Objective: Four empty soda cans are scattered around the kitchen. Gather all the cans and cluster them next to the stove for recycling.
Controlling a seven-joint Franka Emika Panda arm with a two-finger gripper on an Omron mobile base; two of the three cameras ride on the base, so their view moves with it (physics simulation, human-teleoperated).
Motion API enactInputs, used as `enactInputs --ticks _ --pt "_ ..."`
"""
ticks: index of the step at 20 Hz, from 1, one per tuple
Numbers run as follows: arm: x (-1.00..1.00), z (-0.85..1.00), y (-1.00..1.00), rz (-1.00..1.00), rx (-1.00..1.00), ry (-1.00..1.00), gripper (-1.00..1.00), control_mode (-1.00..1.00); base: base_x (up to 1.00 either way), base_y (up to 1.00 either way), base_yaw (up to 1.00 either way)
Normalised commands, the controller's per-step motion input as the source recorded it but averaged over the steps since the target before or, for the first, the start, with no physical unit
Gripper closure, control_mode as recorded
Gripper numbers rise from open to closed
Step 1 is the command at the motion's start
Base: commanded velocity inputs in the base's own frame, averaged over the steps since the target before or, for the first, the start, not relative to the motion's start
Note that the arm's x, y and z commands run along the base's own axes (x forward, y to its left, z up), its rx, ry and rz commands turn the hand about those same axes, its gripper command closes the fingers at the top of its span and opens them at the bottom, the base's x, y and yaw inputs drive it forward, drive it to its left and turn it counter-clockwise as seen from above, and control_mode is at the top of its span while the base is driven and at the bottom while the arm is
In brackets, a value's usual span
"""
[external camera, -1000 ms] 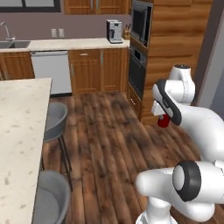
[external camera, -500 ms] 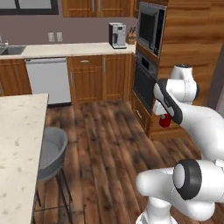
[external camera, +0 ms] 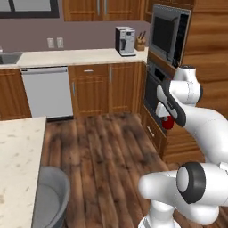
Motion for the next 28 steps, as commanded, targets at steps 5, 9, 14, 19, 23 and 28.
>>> enactInputs --ticks 5,9,14,19,23,28 --pt "0.00 0.00 0.00 0.00 0.00 0.00 1.00 1.00 1.00 0.00 0.00" --pt "0.00 0.00 0.00 0.00 0.00 0.00 1.00 1.00 1.00 0.00 0.00" --pt "0.00 0.00 0.00 0.00 0.00 0.00 1.00 1.00 1.00 0.00 0.00" --pt "0.00 0.00 0.00 0.00 0.00 0.00 1.00 1.00 1.00 0.00 0.01" --pt "0.00 0.00 0.00 0.00 0.00 0.00 1.00 1.00 1.00 0.00 0.04" --pt "0.00 0.00 0.00 0.00 0.00 0.00 1.00 1.00 1.00 0.00 0.11"
